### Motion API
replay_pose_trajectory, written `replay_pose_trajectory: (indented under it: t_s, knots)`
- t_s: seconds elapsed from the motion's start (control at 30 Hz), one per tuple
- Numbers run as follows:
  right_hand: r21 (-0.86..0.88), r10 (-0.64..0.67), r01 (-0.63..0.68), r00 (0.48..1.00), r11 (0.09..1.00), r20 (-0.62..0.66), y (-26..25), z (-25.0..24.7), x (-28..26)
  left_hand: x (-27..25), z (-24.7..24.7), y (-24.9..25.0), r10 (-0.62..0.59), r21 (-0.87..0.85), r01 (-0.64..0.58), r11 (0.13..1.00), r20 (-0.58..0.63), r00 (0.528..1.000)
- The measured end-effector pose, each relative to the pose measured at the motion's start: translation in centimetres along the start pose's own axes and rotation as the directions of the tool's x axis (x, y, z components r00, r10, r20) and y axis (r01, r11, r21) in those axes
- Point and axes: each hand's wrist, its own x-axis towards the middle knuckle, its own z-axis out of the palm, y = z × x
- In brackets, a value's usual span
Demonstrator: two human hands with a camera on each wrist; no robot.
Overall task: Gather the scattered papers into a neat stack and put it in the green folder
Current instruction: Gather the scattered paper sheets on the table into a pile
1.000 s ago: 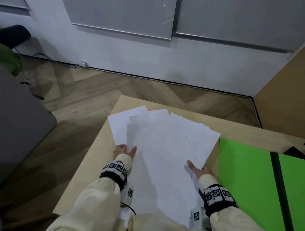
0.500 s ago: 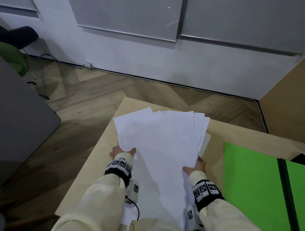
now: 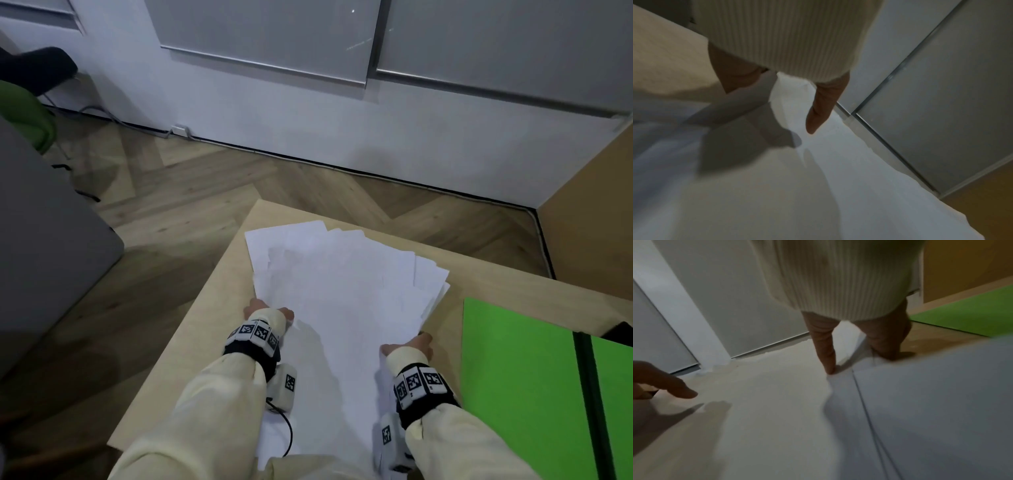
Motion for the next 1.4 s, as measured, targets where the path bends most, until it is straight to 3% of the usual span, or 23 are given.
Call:
replay_pose_trajectory:
  t_s: [0.13, 0.23, 0.33, 0.43, 0.53, 0.6, 0.67, 0.73, 0.83, 0.9, 0.93, 0.97, 1.03, 1.07, 1.1, 1.13, 1.17, 1.2, 1.27, 1.33, 1.4]
  knots:
    - [0.011, -0.06, 0.059, 0.974, 0.998, 0.217, 0.7, -2.9, -0.2, 0.2, 0.1, -0.7, 0.079, -0.239, -0.064, 0.969, 0.052, 0.996]
    - [-0.092, -0.099, 0.141, 0.929, 0.986, 0.358, 2.6, -4.0, 0.2, 1.1, 0.9, -2.6, 0.13, -0.201, -0.107, 0.974, 0.101, 0.986]
    - [-0.125, -0.144, 0.22, 0.886, 0.967, 0.441, 4.8, -3.3, 0.9, 1.7, 1.3, -4.8, 0.17, -0.341, -0.095, 0.935, 0.198, 0.965]
    - [-0.131, -0.15, 0.207, 0.925, 0.97, 0.349, 5.5, -3.3, 0.2, 1.0, 0.9, -5.8, 0.161, -0.259, -0.111, 0.96, 0.18, 0.97]
    - [-0.215, -0.146, 0.258, 0.892, 0.942, 0.428, 6.1, -3.7, 0.3, 0.0, 0.3, -5.9, 0.159, -0.035, -0.156, 0.987, 0.145, 0.977]
    - [-0.351, -0.132, 0.347, 0.849, 0.87, 0.511, 6.6, -4.3, 0.8, -0.3, -0.1, -6.1, 0.156, 0.112, -0.172, 0.979, 0.134, 0.979]
    - [-0.523, -0.084, 0.431, 0.824, 0.735, 0.56, 6.9, -5.4, 1.2, -0.4, -0.4, -6.3, 0.179, 0.121, -0.187, 0.975, 0.074, 0.981]
    - [-0.573, -0.075, 0.464, 0.816, 0.676, 0.573, 7.2, -6.2, 1.5, -0.5, -0.6, -6.3, 0.19, 0.167, -0.196, 0.966, 0.05, 0.981]
    - [-0.514, -0.179, 0.433, 0.864, 0.74, 0.47, 7.1, -6.6, 1.7, -1.1, -0.4, -6.2, 0.181, 0.313, -0.199, 0.929, 0.084, 0.98]
    - [-0.339, -0.351, 0.418, 0.905, 0.843, 0.242, 7.3, -6.3, 1.5, -0.9, -0.4, -6.3, 0.219, 0.302, -0.24, 0.923, 0.103, 0.97]
    - [-0.236, -0.423, 0.434, 0.901, 0.869, 0.099, 7.3, -6.3, 1.2, -0.9, -0.6, -6.4, 0.242, 0.285, -0.256, 0.923, 0.084, 0.967]
    - [-0.162, -0.463, 0.455, 0.886, 0.876, -0.012, 7.3, -6.3, 1.1, -0.6, -0.5, -6.6, 0.276, 0.379, -0.316, 0.87, 0.157, 0.948]
    - [-0.123, -0.46, 0.454, 0.888, 0.882, -0.017, 7.6, -6.2, 1.2, -0.2, 0.0, -7.1, 0.311, 0.414, -0.353, 0.839, 0.166, 0.936]
    - [-0.144, -0.445, 0.452, 0.892, 0.88, 0.08, 7.7, -6.0, 1.0, 0.0, 0.0, -7.3, 0.287, 0.365, -0.319, 0.875, 0.14, 0.948]
    - [-0.188, -0.418, 0.453, 0.887, 0.872, 0.198, 8.0, -5.7, 0.9, 0.2, -0.1, -7.4, 0.22, 0.204, -0.242, 0.948, 0.128, 0.967]
    - [-0.236, -0.393, 0.461, 0.875, 0.855, 0.285, 8.3, -5.6, 0.8, 0.5, 0.0, -7.3, 0.096, -0.079, -0.089, 0.993, 0.087, 0.992]
    - [-0.252, -0.405, 0.483, 0.862, 0.839, 0.305, 8.5, -5.5, 0.8, 0.8, 0.1, -7.3, 0.031, -0.322, 0.0, 0.947, 0.09, 0.995]
    - [-0.23, -0.442, 0.497, 0.861, 0.837, 0.25, 8.5, -5.5, 0.9, 0.8, 0.3, -7.6, 0.033, -0.394, -0.002, 0.919, 0.071, 0.997]
    - [-0.105, -0.49, 0.487, 0.872, 0.867, -0.008, 8.4, -5.7, 1.0, 0.9, 0.5, -7.6, 0.036, -0.392, 0.007, 0.92, 0.104, 0.994]
    - [0.068, -0.433, 0.461, 0.867, 0.885, -0.244, 8.0, -5.7, 1.1, 0.8, 0.5, -7.7, 0.052, -0.426, 0.013, 0.905, 0.14, 0.989]
    - [0.199, -0.354, 0.433, 0.873, 0.879, -0.335, 7.7, -5.5, 1.1, 0.8, 0.8, -7.9, 0.038, -0.463, 0.039, 0.885, 0.155, 0.987]
